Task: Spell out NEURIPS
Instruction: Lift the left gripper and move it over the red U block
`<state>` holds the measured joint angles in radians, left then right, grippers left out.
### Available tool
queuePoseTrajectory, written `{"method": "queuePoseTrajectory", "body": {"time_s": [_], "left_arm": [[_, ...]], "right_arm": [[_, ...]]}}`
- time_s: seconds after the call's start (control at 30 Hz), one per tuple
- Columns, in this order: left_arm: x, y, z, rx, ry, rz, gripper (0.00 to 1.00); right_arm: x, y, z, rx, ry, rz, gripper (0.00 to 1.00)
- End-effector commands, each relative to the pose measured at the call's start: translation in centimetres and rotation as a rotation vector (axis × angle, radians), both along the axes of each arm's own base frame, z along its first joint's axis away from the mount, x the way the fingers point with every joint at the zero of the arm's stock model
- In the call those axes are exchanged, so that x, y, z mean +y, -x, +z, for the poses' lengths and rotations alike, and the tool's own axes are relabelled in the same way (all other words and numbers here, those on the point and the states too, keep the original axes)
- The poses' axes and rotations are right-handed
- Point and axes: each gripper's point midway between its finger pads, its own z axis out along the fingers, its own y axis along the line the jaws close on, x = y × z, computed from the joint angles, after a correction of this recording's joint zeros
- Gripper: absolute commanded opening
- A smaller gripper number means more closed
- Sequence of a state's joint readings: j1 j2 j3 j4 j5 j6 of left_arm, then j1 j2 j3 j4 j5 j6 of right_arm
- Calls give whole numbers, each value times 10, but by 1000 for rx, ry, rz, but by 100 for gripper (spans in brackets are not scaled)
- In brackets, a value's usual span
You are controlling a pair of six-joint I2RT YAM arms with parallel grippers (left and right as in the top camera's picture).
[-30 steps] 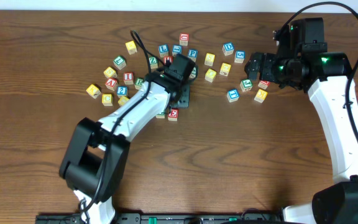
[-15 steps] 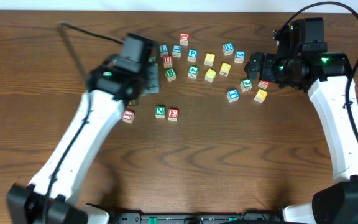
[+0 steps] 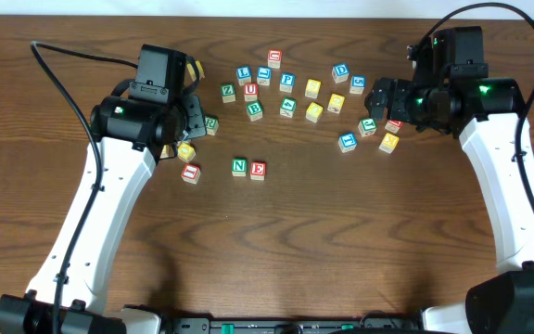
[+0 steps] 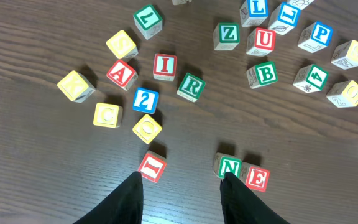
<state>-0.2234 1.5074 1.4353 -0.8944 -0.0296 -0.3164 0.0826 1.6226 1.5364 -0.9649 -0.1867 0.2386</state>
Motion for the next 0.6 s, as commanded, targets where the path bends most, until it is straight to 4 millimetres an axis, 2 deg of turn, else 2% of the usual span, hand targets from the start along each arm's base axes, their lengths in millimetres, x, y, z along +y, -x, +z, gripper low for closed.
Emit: {"method": "queuePoseTrajectory", "body": {"time_s": [0.0,0.57], "left_arm": [[3,-2,5,-8,-11,0,40],[2,-3,4,-13,-16,-11,41]], "right_arm": [[2,-3,6,-15,-4,-3,99],[2,-3,6,-15,-4,-3,99]]}}
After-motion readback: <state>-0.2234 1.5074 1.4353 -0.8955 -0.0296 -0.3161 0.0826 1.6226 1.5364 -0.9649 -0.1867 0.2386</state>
